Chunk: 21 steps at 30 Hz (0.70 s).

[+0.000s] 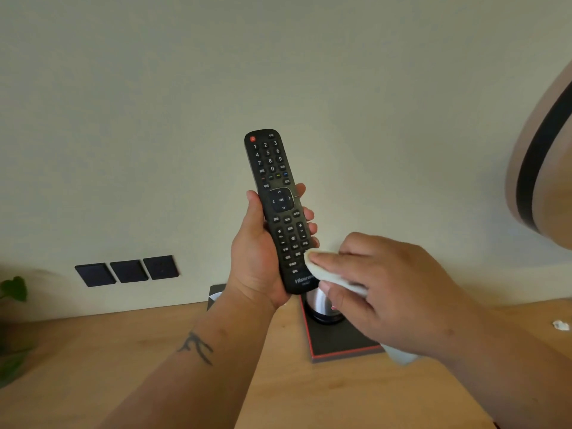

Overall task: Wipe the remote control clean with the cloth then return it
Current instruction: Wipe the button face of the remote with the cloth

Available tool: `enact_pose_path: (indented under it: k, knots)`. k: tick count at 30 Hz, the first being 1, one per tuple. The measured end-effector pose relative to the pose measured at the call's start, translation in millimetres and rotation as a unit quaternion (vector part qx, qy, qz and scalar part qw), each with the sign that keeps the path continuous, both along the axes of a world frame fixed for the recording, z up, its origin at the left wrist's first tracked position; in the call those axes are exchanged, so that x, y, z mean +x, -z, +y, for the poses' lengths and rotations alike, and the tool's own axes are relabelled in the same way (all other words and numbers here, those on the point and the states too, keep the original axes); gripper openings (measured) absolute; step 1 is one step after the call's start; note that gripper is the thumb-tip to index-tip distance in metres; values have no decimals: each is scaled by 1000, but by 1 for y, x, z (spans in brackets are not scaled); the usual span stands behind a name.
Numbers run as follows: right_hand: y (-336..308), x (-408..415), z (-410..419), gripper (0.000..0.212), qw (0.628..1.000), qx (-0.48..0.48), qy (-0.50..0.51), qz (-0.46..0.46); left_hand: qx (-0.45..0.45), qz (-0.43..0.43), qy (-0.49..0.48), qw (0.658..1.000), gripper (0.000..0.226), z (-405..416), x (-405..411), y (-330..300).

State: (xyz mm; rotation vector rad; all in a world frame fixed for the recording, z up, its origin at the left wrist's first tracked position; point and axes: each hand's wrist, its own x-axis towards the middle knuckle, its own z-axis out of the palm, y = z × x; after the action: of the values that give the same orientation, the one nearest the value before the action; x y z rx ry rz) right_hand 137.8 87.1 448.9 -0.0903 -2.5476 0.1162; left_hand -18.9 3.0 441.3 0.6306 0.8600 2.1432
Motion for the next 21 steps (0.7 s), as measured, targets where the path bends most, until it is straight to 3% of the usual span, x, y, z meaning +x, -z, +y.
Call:
enact_pose_path:
  k: [7,11,18,21]
  knots:
    - [6,-7,-23,36,998,36,-26,-33,-3,-7,9,1000,69,3,5,-2]
    - [3,0,-6,35,1000,21,-17,1,-8,-13,10,1000,70,1,4,0]
    - [3,-7,-4,41,999,26,14,17,-101,-28,-82,991,71,3,10,2]
    - [11,-9,0,46,997,35,36,52,-95,-64,-85,990,66,3,15,1]
